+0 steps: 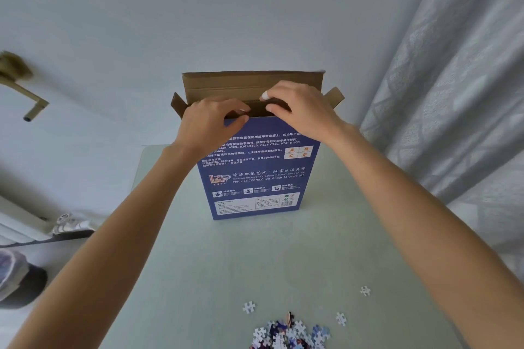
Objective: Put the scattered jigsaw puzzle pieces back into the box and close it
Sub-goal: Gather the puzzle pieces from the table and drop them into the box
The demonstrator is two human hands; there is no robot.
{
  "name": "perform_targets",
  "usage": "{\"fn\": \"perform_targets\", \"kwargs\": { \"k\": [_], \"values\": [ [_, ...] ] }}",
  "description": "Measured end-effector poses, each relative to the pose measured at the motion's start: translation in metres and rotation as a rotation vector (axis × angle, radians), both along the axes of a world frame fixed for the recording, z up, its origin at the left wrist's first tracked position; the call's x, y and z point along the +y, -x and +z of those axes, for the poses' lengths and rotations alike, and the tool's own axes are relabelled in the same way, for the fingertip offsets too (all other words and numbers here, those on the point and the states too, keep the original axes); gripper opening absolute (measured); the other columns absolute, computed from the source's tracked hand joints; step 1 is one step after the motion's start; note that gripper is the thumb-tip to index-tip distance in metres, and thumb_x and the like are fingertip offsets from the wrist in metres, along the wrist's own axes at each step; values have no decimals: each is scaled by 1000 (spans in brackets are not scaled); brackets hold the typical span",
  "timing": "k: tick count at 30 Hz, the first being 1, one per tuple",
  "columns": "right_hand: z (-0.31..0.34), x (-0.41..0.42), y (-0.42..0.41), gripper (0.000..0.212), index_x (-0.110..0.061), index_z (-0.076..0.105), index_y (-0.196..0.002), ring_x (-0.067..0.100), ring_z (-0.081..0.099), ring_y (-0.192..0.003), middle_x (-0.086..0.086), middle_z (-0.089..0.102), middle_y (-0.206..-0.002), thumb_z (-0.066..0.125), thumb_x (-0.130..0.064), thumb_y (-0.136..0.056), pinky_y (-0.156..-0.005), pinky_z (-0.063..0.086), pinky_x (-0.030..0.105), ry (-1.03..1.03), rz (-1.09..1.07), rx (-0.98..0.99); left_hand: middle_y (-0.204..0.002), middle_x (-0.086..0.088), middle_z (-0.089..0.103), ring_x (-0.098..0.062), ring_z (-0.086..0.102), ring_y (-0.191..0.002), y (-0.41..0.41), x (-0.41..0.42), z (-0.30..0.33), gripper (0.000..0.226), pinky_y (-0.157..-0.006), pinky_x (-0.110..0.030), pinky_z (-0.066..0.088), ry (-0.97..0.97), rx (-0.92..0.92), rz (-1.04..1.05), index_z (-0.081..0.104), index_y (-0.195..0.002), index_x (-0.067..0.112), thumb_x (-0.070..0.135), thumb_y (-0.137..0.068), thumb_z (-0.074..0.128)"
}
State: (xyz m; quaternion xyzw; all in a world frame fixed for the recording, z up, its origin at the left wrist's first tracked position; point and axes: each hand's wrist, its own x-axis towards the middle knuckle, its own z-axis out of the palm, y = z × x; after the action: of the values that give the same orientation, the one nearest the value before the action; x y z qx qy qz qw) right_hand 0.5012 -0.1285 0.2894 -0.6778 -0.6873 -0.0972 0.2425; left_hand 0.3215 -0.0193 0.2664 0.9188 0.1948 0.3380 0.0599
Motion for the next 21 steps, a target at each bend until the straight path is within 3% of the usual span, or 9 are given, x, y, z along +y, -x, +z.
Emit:
{"fn": "perform_targets", "kwargs": {
  "k": [4, 7, 12, 15, 18, 21],
  "values": [
    [-29, -57, 18, 17, -9, 68, -99, 15, 62, -84, 1, 69, -94, 55, -16, -92, -68, 47, 20, -270, 5, -94, -92, 3, 70, -16, 62, -83, 16, -34, -12, 17, -62, -24, 47, -233, -174, -10, 69, -100, 16, 23, -89, 58],
    [-84, -113, 35, 17, -8, 69, -96, 18, 63, -81, 3, 70, -91, 54, -15, -91, -69, 51, 27, -262, -29, -26, -91, -1, 70, -16, 62, -83, 35, -72, -52, 19, -64, -23, 49, -129, -200, -86, 69, -100, 11, 23, -89, 58],
    [-199, -205, 41, 18, -12, 69, -98, 22, 67, -84, 0, 70, -97, 54, -15, -88, -67, 54, 30, 112, -198, 240, -96, 5, 71, -14, 66, -85, 61, -134, -149, 22, -71, -31, 56, 359, -5, -10, 69, -100, 20, 28, -86, 55],
    [-258, -249, 34, 24, -9, 64, -110, 25, 62, -103, 5, 64, -116, 58, -9, -87, -83, 48, 33, 365, -380, 385, -104, 5, 69, -13, 64, -94, 72, -163, -203, 24, -83, -35, 54, 576, 212, 72, 66, -109, 25, 21, -87, 58],
    [-306, -282, 29, 48, -4, 42, -136, 28, 32, -136, 15, 35, -146, 55, -19, -91, -109, 27, 34, 672, -566, 445, -129, -1, 57, -22, 52, -118, 86, -190, -249, 43, -97, -36, 44, 702, 492, 142, 49, -133, 24, 27, -91, 55],
    [-334, -299, 43, 63, -2, 27, -143, 34, 7, -143, 23, 12, -152, 51, -32, -93, -116, 11, 40, 790, -650, 460, -150, -6, 30, -27, 25, -138, 105, -213, -283, 62, -110, -41, 28, 770, 698, 197, 24, -146, 21, 41, -93, 48]
  ]
}}
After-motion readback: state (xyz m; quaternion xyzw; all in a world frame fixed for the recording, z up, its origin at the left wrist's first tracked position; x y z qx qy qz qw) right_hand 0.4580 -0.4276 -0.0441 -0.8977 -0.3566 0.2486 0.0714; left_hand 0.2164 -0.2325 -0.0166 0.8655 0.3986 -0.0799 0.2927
